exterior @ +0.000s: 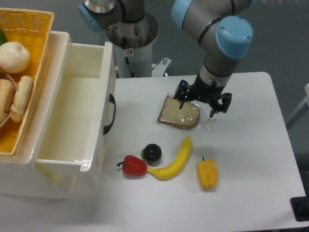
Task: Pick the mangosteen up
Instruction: 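Lift the gripper up from above the wrapped bread slice, then move the gripper over the dark mangosteen and lower it down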
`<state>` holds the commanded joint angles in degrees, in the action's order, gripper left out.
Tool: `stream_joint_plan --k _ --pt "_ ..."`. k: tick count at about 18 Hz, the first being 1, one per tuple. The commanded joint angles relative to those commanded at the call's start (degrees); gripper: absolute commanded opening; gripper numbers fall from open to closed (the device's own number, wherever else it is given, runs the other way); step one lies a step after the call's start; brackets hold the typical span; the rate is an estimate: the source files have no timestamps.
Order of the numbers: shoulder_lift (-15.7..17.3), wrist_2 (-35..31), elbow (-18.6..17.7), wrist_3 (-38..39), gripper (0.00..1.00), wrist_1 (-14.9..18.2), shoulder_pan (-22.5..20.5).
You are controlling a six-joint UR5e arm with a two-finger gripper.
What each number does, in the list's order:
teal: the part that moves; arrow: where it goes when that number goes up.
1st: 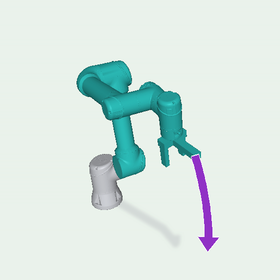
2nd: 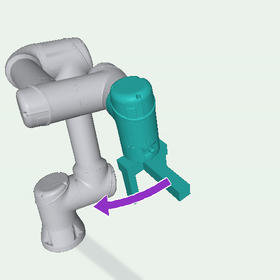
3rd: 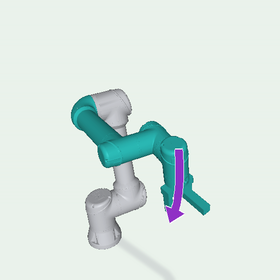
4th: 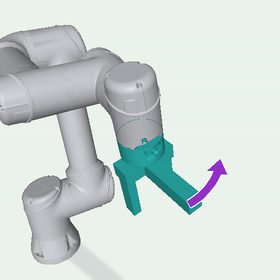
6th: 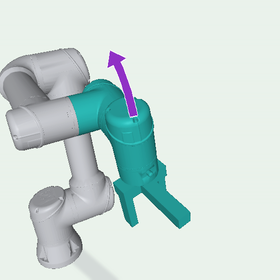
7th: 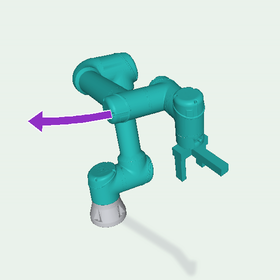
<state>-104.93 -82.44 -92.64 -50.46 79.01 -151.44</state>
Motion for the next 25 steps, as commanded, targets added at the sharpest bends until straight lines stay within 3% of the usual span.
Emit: stream_joint_plan --k 6,12,25 --pt "-4.6 0.0 0.4 5.0 1.0 -1.2 3.3" --pt "-9.1 -0.1 0.4 14.3 1.0 -6.9 8.2" --pt "-14.0 0.4 0.7 14.9 1.0 -7.3 11.3"
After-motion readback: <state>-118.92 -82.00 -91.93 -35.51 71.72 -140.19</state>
